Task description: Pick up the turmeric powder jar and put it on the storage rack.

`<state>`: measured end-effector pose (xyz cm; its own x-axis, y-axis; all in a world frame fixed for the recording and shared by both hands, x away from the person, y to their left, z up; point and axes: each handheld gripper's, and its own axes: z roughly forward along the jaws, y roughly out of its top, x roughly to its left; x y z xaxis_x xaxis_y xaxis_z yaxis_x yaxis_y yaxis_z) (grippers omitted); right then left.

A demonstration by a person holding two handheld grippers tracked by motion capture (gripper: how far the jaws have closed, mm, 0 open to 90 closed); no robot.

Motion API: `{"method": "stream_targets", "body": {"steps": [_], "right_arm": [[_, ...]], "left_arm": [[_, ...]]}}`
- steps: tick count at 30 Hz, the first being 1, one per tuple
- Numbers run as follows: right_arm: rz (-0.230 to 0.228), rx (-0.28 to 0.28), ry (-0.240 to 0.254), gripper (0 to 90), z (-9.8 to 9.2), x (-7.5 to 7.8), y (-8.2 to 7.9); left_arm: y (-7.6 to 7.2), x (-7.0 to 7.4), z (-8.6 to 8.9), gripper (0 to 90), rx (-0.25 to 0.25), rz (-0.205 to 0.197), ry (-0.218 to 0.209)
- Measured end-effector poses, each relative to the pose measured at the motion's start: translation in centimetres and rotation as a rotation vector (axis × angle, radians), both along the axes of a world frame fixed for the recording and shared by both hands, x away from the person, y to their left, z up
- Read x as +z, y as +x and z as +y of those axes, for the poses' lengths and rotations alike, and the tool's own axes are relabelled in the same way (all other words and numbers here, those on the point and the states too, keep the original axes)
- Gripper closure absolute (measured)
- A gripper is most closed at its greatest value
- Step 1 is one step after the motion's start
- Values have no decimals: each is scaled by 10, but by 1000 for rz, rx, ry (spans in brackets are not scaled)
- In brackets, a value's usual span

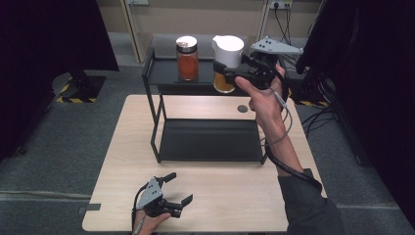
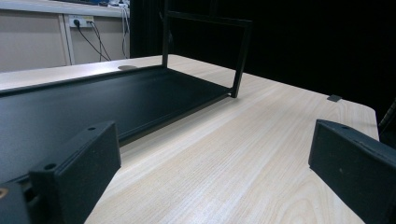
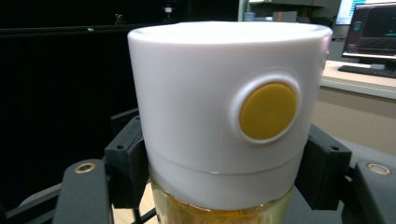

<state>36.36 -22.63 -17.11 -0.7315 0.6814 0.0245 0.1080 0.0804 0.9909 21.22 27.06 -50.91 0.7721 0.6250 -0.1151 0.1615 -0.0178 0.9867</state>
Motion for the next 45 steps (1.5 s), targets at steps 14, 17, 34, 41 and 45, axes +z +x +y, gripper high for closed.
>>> {"method": "stream_targets", "body": {"steps": [14, 17, 34, 41, 45], "right_arm": [[11, -94, -3, 308, 23, -2, 29], [4, -114, -13, 308, 27, -2, 33], [7, -171, -22, 308, 41, -9, 49], [3, -180, -21, 308, 43, -14, 52], [-4, -178, -28, 308, 46, -16, 53]], "left_arm": [[0, 0, 0, 15, -6, -1, 1], [0, 0, 0, 15, -7, 1, 0], [0, 0, -1, 15, -10, 2, -3], [0, 0, -1, 15, -11, 3, -3], [0, 0, -1, 15, -10, 4, -2]]}}
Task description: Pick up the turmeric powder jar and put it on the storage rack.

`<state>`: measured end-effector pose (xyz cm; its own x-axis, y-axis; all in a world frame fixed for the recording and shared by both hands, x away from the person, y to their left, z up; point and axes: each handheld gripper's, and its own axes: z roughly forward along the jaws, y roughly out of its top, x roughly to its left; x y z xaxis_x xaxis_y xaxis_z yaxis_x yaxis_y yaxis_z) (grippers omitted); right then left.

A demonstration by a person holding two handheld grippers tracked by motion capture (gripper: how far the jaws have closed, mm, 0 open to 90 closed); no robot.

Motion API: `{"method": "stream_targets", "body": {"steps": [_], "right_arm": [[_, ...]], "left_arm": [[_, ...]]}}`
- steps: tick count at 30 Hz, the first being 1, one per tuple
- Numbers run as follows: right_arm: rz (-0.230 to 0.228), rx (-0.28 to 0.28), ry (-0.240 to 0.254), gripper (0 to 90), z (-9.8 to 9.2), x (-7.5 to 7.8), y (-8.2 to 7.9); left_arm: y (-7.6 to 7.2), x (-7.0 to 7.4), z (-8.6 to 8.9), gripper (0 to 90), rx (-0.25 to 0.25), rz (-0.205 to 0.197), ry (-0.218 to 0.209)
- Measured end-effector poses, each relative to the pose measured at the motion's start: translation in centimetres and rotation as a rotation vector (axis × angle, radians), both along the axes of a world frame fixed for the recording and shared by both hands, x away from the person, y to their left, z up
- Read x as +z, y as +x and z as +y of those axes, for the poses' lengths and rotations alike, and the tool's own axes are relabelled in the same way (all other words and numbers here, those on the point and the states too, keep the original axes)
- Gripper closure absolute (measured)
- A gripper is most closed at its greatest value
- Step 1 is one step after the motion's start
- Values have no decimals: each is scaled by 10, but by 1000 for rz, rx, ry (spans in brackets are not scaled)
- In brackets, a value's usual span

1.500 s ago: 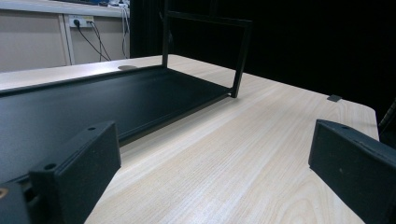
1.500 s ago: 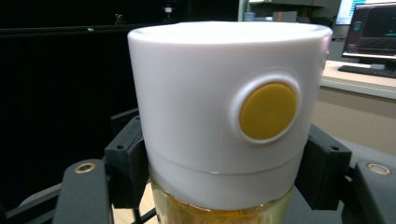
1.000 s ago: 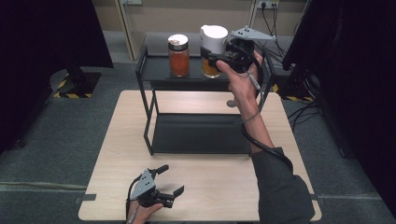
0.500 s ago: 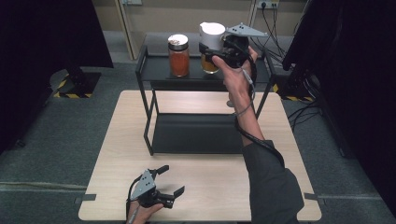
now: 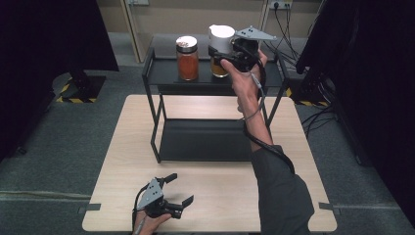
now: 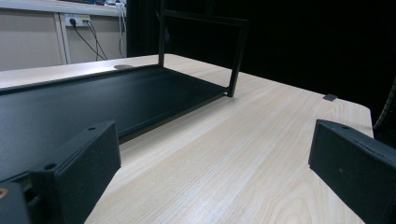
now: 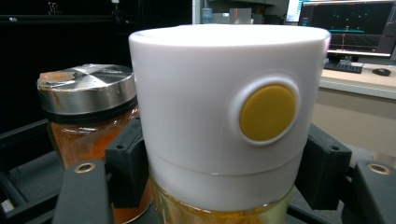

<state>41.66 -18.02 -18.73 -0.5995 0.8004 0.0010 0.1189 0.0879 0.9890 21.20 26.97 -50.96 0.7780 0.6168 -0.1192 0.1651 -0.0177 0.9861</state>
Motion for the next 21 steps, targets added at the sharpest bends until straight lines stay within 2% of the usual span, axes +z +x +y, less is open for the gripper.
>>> {"method": "stream_targets", "body": {"steps": [13, 17, 21], "right_arm": [[-3, 4, -2, 304, 1, -5, 2], [2, -7, 14, 175, -1, -3, 0], [8, -9, 16, 93, -5, 0, -4]], "left_arm": [[0, 0, 0, 15, 0, 0, 1], [0, 0, 0, 15, 0, 0, 1], [0, 0, 0, 14, -1, 1, 3]]}}
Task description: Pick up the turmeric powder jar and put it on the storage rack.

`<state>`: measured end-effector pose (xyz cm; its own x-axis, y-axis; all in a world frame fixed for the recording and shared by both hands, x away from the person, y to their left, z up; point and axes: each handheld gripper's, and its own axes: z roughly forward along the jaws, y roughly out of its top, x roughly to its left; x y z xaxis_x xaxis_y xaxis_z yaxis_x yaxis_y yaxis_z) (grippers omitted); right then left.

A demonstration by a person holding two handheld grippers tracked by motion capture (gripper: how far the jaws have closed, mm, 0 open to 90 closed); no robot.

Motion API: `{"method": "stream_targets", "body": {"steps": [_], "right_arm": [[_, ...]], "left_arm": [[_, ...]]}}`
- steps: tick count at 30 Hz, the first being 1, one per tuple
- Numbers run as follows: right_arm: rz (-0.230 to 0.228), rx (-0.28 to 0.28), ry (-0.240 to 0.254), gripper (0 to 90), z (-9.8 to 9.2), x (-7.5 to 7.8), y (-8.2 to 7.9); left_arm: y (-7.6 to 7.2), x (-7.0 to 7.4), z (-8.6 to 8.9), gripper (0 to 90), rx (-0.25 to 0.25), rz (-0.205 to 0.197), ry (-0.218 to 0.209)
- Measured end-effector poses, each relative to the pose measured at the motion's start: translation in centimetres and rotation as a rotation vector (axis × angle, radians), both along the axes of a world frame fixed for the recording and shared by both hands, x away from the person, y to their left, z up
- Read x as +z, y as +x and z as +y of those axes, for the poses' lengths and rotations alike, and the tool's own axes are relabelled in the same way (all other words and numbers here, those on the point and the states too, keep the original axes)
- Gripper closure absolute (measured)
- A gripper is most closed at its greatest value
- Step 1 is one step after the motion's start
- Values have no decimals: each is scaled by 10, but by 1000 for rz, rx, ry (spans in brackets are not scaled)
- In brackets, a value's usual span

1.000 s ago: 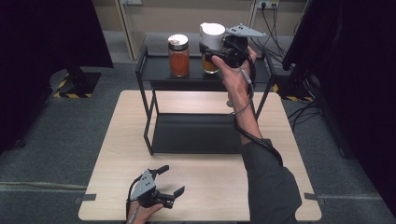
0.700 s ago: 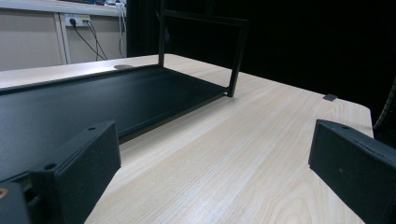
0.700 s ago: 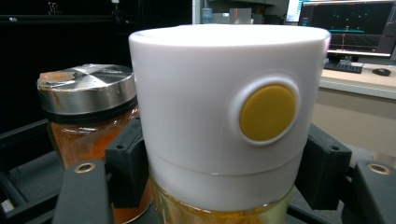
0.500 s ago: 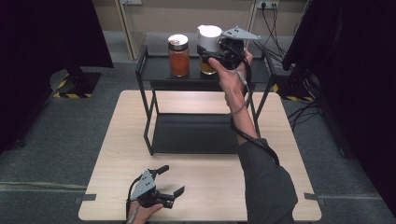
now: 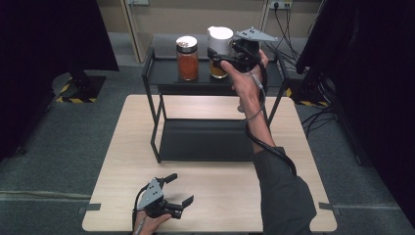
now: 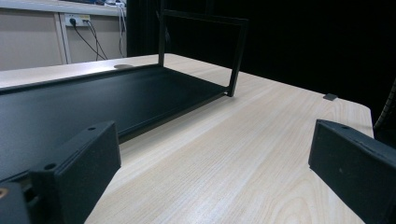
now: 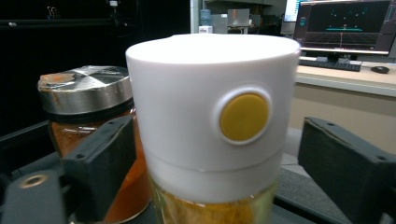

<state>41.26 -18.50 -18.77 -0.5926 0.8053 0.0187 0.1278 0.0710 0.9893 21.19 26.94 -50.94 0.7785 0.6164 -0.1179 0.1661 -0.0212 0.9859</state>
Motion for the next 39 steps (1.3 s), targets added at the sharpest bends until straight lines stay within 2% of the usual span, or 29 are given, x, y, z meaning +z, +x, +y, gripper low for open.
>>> {"method": "stream_targets", "body": {"steps": [2, 5, 8, 12, 22, 29, 39], "right_arm": [[19, 1, -9, 60, -3, 2, -1], [20, 3, -18, 40, -5, 1, -4], [20, 20, 14, 27, -14, -6, -8], [-5, 41, 31, 28, -22, -12, -15], [-19, 84, 58, 18, -37, -24, -31], [-29, 119, 61, 18, -43, -30, -41], [-39, 139, 75, 18, -48, -36, -50]], "left_arm": [[0, 0, 0, 15, 0, 0, 1], [0, 0, 0, 15, 1, -2, 2], [0, 0, 0, 15, 3, -1, 0], [0, 0, 0, 14, 2, 0, 1], [0, 0, 0, 14, 4, 1, 1], [0, 0, 0, 15, 4, 1, 2], [0, 0, 0, 15, 6, 0, 2]]}}
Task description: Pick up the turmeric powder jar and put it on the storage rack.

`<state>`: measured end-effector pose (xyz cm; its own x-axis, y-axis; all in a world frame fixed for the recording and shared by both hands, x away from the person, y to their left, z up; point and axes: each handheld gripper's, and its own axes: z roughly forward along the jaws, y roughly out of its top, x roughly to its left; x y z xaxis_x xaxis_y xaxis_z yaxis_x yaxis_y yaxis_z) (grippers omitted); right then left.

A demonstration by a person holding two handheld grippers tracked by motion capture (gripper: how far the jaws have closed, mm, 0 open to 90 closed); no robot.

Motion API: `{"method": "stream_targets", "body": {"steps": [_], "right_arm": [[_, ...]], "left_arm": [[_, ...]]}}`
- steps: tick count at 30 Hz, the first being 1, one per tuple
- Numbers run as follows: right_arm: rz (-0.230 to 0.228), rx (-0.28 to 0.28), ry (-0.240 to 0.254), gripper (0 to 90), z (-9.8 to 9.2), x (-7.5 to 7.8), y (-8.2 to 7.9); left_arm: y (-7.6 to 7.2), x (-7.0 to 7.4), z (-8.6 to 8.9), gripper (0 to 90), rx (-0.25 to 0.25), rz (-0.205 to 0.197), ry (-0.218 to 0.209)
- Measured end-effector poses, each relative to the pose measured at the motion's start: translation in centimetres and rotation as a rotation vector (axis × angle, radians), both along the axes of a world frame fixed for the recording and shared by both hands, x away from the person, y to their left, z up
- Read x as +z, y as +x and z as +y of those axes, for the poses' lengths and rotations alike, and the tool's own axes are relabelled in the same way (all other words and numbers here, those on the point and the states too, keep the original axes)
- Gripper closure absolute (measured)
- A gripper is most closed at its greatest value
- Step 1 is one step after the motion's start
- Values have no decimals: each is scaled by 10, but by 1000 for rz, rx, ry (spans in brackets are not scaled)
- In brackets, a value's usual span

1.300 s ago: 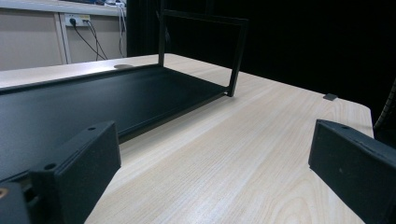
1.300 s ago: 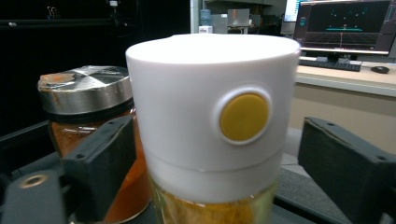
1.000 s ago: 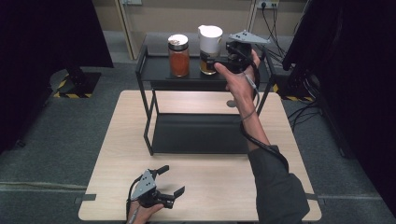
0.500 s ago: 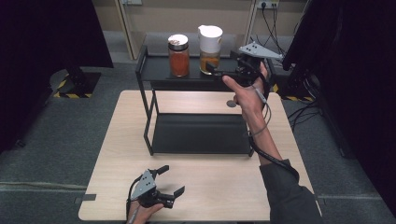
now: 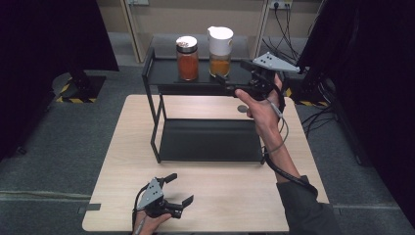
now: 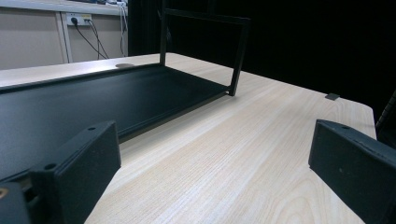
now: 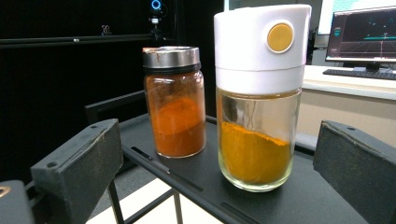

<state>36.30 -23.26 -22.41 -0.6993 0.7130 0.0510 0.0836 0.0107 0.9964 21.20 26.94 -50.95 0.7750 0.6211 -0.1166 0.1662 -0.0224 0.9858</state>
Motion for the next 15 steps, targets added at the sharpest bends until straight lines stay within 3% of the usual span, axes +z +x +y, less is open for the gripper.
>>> {"method": "stream_targets", "body": {"steps": [15], "right_arm": [[-15, 36, 16, 18, -8, -16, -13]], "left_arm": [[0, 0, 0, 15, 3, 1, 0]]}}
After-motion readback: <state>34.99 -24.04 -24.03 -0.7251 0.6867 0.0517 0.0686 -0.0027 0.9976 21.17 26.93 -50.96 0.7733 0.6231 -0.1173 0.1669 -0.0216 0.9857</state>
